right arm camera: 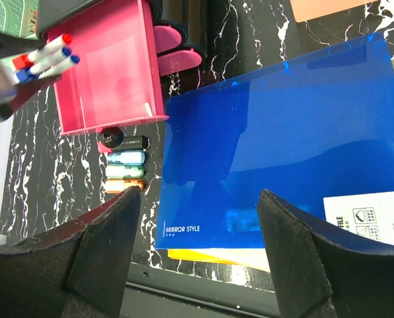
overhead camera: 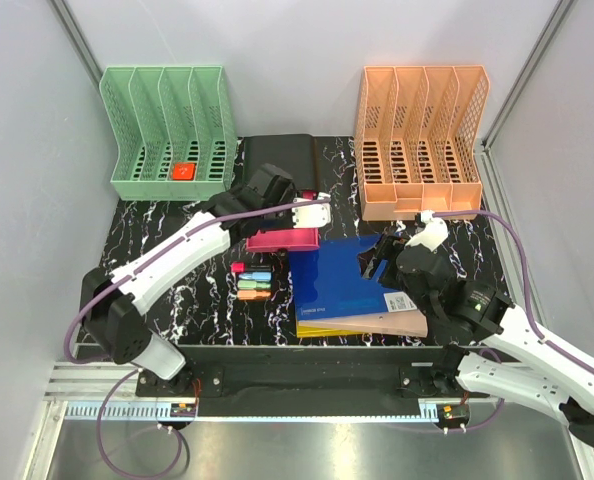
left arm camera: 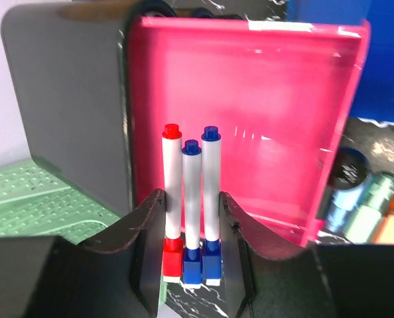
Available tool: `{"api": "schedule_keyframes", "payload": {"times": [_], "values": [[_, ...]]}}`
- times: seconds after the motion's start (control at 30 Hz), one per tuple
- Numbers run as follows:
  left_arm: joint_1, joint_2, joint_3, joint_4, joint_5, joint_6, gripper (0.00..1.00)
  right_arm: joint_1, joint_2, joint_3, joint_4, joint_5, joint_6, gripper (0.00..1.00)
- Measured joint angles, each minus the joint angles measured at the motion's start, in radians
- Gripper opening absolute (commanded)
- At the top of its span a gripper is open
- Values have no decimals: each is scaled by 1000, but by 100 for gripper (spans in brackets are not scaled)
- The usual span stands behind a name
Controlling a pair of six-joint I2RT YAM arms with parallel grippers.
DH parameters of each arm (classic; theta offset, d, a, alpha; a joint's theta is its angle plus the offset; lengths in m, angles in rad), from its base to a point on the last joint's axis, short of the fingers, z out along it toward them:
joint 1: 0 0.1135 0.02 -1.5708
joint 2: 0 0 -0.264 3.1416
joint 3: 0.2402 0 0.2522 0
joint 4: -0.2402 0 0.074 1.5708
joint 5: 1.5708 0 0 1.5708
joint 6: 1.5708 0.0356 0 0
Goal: Organize the desk
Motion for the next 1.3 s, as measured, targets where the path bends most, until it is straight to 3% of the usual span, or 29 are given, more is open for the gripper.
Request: {"api": "schedule_keyframes", "payload": {"times": [0.23,0.27,0.3,0.6,0.7,0.8,0.83,1.13,1.3], "values": [[16,61,28,26,11,14,15,0,-5,-4,0,1,3,79],[16,64,28,27,12,14,28,0,-6,-5,-1,1,3,80],[17,65,27,30,13,13,32,0,-6,-5,0,2,3,80],[18,65,-26,104,15,10,42,0,-6,-5,0,22,3,81],[18,65,-27,114,16,5,50,0,-8,-5,0,23,3,82],[19,65,-27,126,16,-8,77,0,-14,-5,-2,23,3,82],[19,65,-27,128,16,-7,80,0,-16,-5,-2,23,3,82],[29,63,-26,149,16,-37,81,0,-20,-5,-8,23,3,84],[117,64,105,154,20,-132,85,0,21,-5,-3,7,-7,83]]}}
